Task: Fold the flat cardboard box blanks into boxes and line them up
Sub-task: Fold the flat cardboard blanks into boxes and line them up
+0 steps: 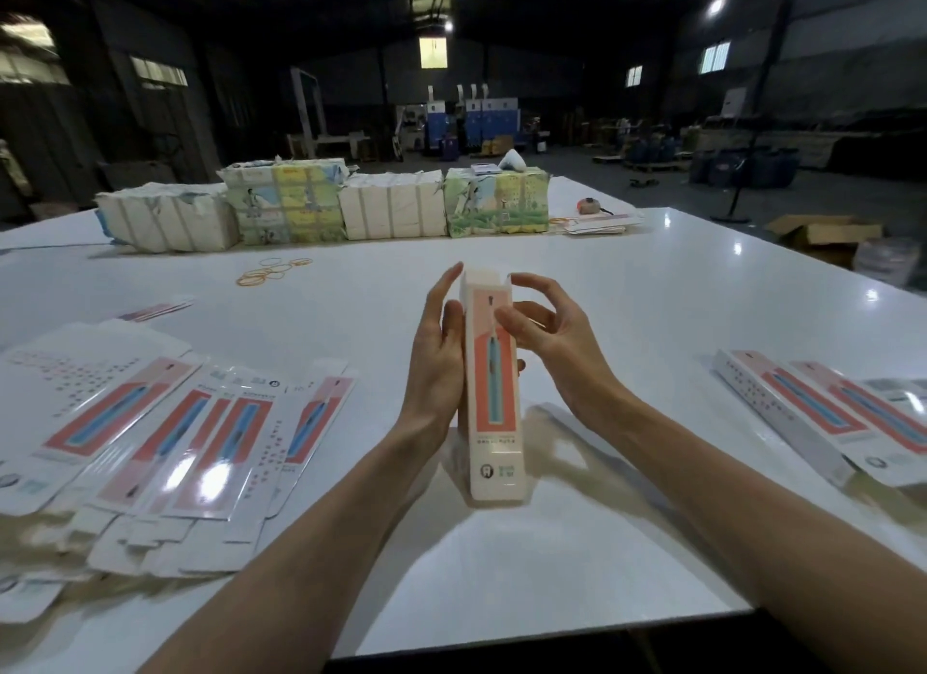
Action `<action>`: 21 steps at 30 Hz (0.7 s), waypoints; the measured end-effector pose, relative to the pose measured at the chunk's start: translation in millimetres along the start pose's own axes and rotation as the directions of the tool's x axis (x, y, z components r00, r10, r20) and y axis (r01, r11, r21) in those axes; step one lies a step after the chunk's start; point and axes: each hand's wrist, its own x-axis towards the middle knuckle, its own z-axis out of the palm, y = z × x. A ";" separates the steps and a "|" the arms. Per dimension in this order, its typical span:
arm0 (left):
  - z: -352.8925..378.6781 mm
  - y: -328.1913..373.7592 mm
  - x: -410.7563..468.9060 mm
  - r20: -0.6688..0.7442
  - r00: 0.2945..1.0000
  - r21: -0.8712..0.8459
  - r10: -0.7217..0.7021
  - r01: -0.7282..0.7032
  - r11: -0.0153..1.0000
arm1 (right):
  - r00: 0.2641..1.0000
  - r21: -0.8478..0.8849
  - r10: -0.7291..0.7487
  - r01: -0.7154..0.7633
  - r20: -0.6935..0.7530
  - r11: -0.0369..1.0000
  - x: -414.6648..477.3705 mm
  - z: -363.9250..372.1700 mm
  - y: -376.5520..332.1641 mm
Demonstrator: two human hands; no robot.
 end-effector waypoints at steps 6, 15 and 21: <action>6.1 11.6 -4.8 0.138 0.987 -0.196 -0.085 0.111 0.974 | 0.999 -0.042 0.002 0.000 0.034 0.999 0.1 3.3 -14.3; 16.2 5.2 -12.7 0.234 0.957 -0.164 -0.169 0.210 0.964 | 0.999 0.016 0.039 -0.040 0.025 0.999 -6.8 -4.4 -0.7; 11.1 9.7 -11.0 0.327 0.901 -0.172 -0.284 0.353 0.920 | 0.999 -0.084 0.035 -0.032 0.032 0.996 -4.7 -12.6 6.5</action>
